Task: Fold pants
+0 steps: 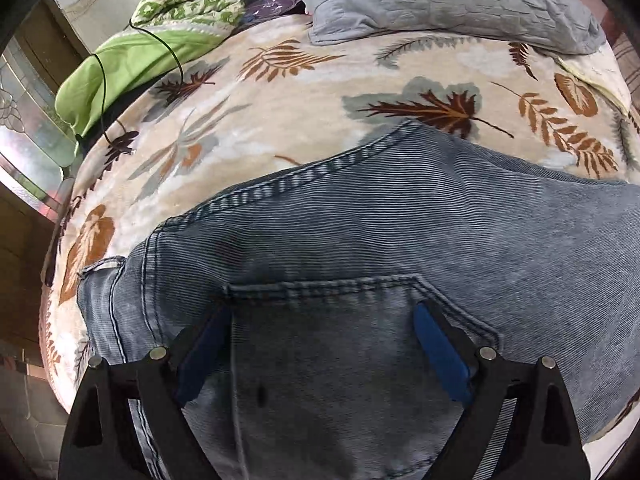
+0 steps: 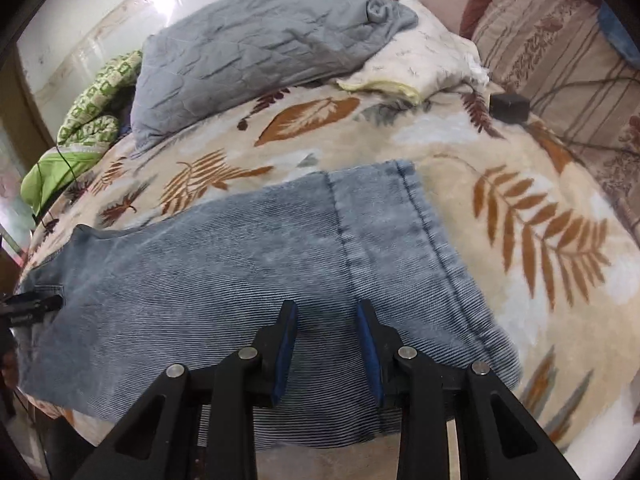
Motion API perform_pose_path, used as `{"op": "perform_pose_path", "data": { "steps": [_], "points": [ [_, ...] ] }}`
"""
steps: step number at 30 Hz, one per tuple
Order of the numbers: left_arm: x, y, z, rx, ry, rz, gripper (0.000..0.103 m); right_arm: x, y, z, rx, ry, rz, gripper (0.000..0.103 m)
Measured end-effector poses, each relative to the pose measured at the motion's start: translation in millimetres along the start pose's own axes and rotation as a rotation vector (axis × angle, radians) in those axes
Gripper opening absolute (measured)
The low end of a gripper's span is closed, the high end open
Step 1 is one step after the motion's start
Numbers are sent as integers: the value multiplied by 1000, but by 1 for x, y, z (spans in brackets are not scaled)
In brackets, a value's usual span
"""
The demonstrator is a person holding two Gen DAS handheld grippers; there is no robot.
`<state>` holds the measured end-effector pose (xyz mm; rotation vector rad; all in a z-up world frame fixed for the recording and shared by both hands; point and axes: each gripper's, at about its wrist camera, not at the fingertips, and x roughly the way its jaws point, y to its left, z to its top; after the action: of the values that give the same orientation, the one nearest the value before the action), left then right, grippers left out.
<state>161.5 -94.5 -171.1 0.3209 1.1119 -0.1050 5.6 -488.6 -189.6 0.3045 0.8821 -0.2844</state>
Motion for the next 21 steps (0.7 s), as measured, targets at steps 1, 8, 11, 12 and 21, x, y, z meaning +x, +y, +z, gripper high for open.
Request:
{"op": "perform_pose_path", "data": {
  "steps": [1, 8, 11, 12, 21],
  "points": [
    [0, 0, 0, -4, 4, -1, 94, 0, -5, 3, 24, 7, 5, 34],
    [-35, -27, -8, 37, -52, 0, 94, 18, -2, 53, 83, 16, 102, 34],
    [-45, -44, -17, 78, -64, -22, 94, 52, 12, 68, 60, 96, 72, 34],
    [-46, -50, -20, 95, -64, -27, 94, 63, 16, 73, 52, 110, 47, 35],
    [-37, -55, -31, 97, -39, -11, 94, 20, -7, 71, 124, 29, 108, 36]
  ]
}}
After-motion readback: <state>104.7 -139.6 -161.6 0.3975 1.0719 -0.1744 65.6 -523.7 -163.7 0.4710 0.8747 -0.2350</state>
